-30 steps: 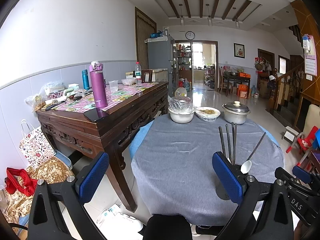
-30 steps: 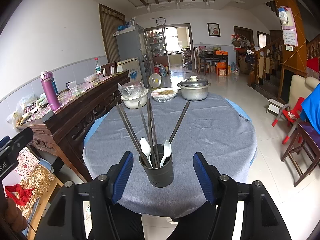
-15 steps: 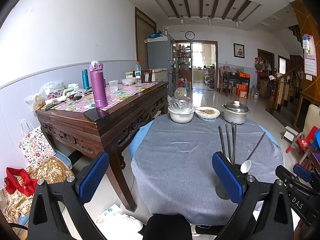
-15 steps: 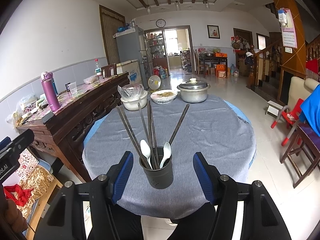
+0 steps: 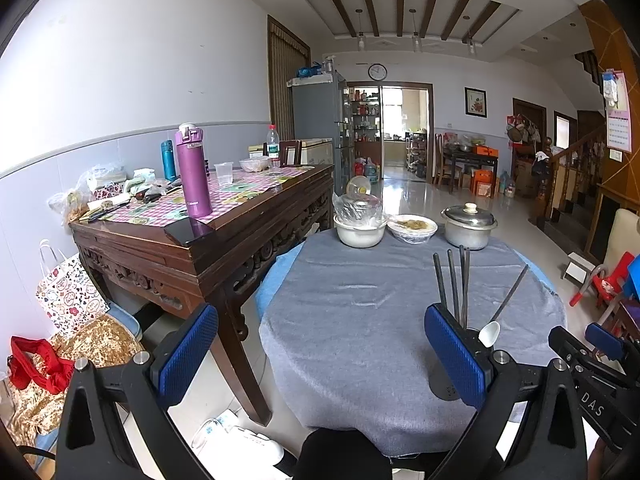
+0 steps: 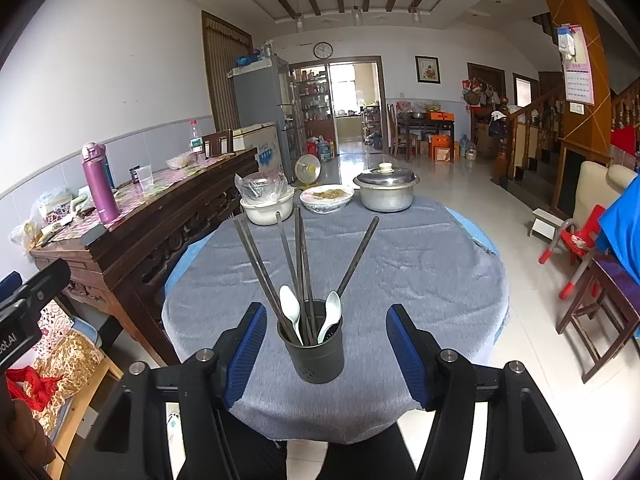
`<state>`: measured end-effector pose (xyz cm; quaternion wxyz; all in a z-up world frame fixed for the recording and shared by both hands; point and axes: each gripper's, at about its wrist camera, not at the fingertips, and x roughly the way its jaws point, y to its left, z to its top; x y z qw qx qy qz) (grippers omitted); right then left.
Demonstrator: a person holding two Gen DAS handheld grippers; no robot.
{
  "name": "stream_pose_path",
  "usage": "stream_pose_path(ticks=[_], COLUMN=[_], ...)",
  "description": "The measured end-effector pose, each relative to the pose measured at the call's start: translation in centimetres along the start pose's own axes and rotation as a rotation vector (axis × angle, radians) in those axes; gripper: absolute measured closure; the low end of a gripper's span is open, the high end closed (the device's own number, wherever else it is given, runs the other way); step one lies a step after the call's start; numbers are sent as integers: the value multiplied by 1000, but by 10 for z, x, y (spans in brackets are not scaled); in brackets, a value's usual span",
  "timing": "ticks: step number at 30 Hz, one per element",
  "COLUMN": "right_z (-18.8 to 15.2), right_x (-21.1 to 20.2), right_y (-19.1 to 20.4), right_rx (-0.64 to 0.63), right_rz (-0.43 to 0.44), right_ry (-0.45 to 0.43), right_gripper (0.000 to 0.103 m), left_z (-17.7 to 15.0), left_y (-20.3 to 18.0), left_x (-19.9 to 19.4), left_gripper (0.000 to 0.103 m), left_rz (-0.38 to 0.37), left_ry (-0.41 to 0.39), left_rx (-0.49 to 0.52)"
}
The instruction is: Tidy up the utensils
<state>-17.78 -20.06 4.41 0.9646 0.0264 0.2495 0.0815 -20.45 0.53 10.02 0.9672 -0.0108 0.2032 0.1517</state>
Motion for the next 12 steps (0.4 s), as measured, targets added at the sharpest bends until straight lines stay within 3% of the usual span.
stream_pose_path(ticks=[12], right_z=[8], right_x=[26], right_y=[-4], right_rx=[-1], right_rz=[-11], right_ry=[31], right_gripper=[37], left_z=[0], left_y=[-4], left_x=[29], left_gripper=[1], left_rz=[12], left_ry=[49], left_rx=[2])
